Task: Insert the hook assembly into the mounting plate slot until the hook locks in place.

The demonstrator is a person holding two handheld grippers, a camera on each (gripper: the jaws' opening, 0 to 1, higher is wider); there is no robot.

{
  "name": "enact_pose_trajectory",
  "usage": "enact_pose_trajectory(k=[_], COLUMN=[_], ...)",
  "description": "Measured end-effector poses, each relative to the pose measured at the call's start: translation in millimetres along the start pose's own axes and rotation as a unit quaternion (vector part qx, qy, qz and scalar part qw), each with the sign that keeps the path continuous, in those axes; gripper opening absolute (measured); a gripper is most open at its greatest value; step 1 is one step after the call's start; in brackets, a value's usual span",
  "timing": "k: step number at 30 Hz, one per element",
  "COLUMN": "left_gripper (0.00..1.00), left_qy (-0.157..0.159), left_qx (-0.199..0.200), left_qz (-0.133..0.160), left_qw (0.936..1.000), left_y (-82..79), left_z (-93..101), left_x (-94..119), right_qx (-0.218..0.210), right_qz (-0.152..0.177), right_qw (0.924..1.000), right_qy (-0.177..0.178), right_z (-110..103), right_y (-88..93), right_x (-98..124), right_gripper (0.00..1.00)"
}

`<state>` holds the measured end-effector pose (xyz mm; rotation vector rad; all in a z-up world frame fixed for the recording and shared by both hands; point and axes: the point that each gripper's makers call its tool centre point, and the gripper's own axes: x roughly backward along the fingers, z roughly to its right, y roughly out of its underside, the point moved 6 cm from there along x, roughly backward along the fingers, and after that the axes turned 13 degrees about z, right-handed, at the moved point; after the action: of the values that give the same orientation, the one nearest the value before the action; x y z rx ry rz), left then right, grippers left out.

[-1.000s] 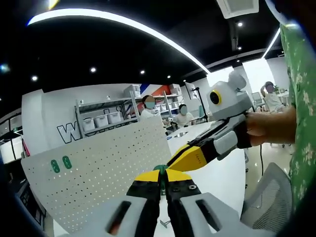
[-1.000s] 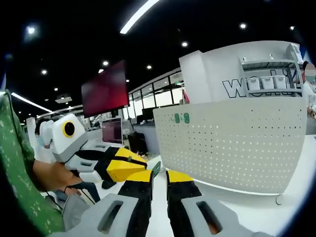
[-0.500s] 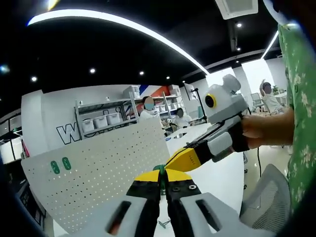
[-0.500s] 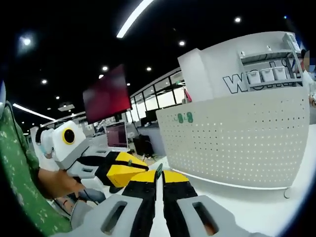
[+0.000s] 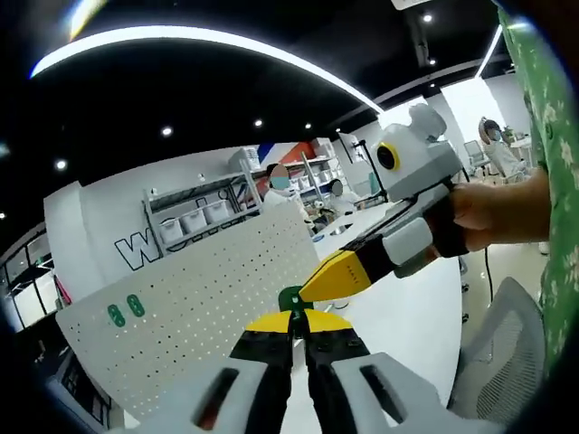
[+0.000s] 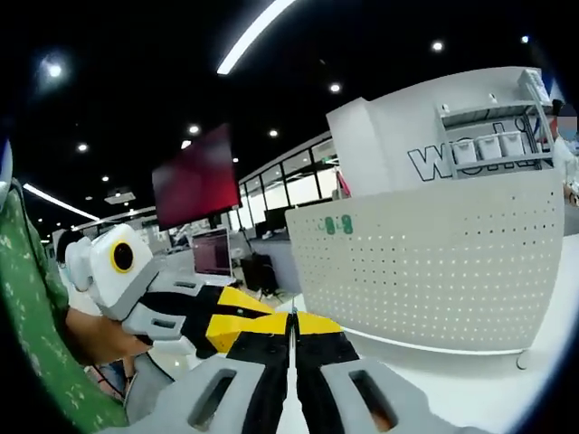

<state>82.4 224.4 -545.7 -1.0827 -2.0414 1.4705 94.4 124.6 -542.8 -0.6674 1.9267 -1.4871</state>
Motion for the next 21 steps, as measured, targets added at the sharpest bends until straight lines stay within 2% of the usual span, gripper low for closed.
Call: enact_pose_trajectory(k=[5, 21], left_gripper=[0.04, 0.03], left_qy=[0.001, -0.012], left_qx=[-0.017, 0.001], left_qz=[-0.001, -0.002], left_qw=[0.9999, 0.9999], left_y=[-0.1, 5.1], left_z=[1.2, -4.1], left_x=[-2.9, -8.2], right_qx=[-0.003, 0.001], right_qz=[0.001, 0.004], right_qw=[1.0, 1.0], right_qy=[0.0, -0.006], right_z=[0.3, 0.9], right_y=[0.0, 1.0], right_x=[0.5, -1.7], right_gripper=[0.0, 0.0])
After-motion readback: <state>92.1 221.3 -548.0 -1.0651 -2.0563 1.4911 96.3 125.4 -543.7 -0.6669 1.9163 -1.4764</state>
